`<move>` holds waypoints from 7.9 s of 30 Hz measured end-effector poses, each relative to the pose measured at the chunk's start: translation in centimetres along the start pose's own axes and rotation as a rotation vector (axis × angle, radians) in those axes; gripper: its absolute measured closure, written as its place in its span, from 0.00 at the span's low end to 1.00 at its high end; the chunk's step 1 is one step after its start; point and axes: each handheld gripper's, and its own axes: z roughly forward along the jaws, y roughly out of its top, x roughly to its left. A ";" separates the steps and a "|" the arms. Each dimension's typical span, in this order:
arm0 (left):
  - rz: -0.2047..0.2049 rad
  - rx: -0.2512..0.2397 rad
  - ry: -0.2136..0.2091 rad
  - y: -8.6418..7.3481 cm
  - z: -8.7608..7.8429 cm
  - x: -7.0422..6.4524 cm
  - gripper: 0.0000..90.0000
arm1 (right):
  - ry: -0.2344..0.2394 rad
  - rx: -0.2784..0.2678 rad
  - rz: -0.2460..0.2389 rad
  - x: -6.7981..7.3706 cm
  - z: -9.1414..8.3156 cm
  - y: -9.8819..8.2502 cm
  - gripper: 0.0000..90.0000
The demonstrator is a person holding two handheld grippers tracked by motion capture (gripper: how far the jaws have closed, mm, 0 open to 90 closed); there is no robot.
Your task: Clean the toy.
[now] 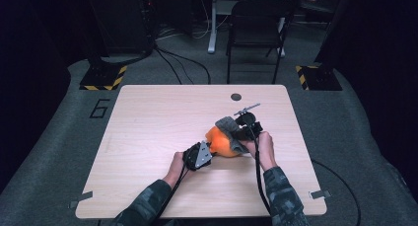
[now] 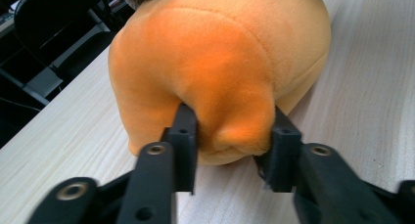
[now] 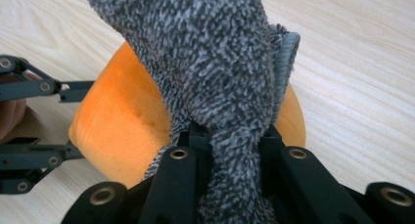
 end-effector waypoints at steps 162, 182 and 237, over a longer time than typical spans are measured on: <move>-0.670 -0.001 -0.222 2.2 -1.5 3.1 0.81 | -0.021 -0.125 -0.105 3.8 -2.7 -2.5 0.84; -0.671 0.000 -0.242 2.1 -1.3 3.3 0.81 | -0.082 -0.030 0.067 -2.5 -1.2 -4.5 0.84; -0.641 -0.038 -0.258 1.5 -1.5 4.0 0.42 | -0.094 -0.047 -0.022 0.0 -1.3 -2.8 0.86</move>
